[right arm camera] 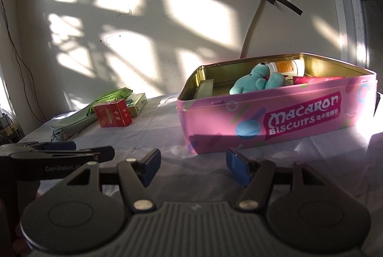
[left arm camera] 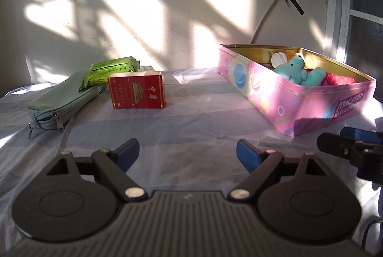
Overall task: Organize objects
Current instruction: 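Withdraw the right tool from the tin toward the red box, then grasp the red box with the right tool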
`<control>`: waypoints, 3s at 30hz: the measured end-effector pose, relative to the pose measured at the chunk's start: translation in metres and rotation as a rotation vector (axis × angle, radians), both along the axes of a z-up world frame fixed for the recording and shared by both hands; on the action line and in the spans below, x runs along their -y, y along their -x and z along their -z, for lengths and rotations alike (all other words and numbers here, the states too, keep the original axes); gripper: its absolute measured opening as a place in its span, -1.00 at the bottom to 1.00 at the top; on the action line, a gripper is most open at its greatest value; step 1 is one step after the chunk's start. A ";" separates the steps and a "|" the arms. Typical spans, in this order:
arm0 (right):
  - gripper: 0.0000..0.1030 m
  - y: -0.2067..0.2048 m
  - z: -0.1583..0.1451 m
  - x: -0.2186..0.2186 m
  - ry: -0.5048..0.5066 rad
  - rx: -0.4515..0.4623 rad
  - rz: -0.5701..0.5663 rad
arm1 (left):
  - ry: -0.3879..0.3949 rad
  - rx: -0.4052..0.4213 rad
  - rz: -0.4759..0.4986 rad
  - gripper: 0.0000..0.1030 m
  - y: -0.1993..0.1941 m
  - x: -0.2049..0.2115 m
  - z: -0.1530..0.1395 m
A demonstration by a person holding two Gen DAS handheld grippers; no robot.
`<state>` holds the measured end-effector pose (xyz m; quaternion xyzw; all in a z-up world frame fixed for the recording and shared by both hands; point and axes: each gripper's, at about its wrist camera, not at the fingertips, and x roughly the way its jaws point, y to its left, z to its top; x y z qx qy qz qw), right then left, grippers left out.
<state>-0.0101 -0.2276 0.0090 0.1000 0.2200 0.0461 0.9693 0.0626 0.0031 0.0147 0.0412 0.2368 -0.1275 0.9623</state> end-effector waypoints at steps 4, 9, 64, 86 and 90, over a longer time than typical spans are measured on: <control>0.22 0.000 0.000 0.001 -0.004 0.005 -0.001 | 0.003 0.023 0.019 0.75 0.005 0.001 -0.001; 0.22 0.000 0.000 0.000 -0.003 0.006 -0.001 | 0.001 0.042 0.048 0.76 0.009 0.004 -0.001; 0.28 -0.197 -0.029 -0.161 0.294 0.008 -0.377 | 0.250 -0.121 -0.364 0.78 -0.062 -0.135 0.000; -0.08 -0.051 -0.002 -0.152 0.560 0.064 -0.702 | 0.433 -0.084 -0.256 0.78 -0.054 -0.150 -0.008; 0.02 -0.066 -0.005 -0.144 0.403 -0.034 -0.676 | 0.407 -0.123 -0.183 0.78 -0.054 -0.142 -0.005</control>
